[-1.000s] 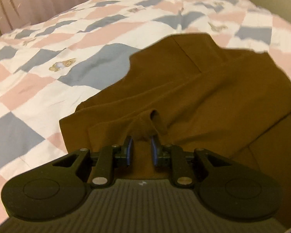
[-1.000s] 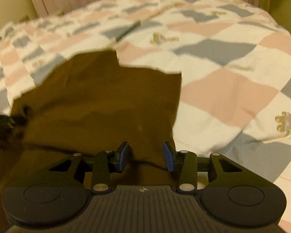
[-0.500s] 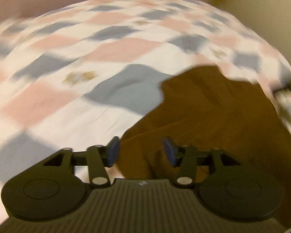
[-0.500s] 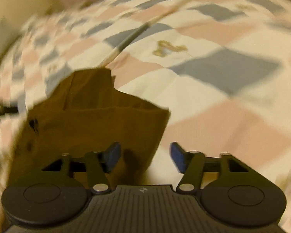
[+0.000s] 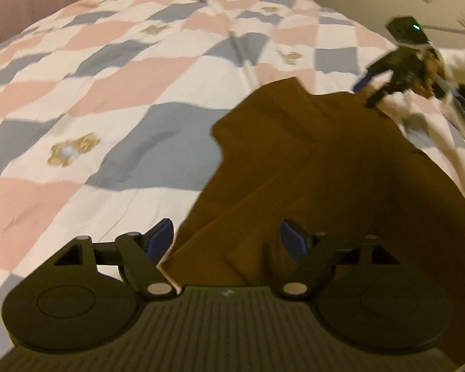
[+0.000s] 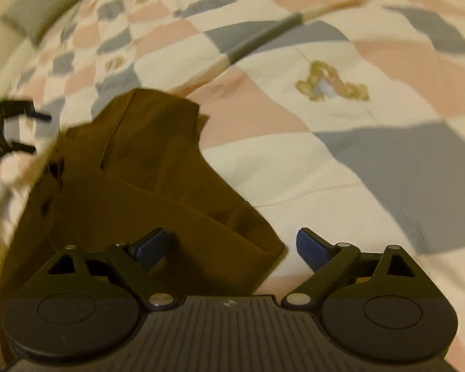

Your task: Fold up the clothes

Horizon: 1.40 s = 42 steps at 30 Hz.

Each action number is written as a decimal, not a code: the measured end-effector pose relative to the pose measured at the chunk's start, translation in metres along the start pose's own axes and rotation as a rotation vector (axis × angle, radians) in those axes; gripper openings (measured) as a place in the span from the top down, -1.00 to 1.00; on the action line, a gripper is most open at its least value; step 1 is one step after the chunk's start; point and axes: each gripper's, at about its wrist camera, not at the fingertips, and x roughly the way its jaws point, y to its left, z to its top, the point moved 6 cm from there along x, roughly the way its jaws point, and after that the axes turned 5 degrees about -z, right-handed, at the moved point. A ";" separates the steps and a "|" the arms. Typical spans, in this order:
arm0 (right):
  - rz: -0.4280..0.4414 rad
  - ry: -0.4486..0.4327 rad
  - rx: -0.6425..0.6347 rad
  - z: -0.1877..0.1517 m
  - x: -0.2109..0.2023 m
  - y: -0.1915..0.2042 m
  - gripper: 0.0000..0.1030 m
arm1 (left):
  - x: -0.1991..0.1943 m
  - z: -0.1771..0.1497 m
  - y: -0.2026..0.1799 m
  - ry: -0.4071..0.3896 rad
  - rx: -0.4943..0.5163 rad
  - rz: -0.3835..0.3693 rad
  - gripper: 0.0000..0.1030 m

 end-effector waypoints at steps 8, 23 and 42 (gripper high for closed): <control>0.032 0.051 -0.084 0.010 0.016 0.006 -0.91 | 0.044 0.000 0.012 0.117 0.090 -0.048 -0.62; 0.128 0.170 -0.266 0.019 0.037 0.018 -0.54 | 0.061 -0.007 0.006 0.197 0.210 -0.160 -0.16; 0.136 0.167 -0.184 0.015 0.027 0.011 0.62 | 0.056 -0.002 0.021 0.251 0.104 -0.212 0.62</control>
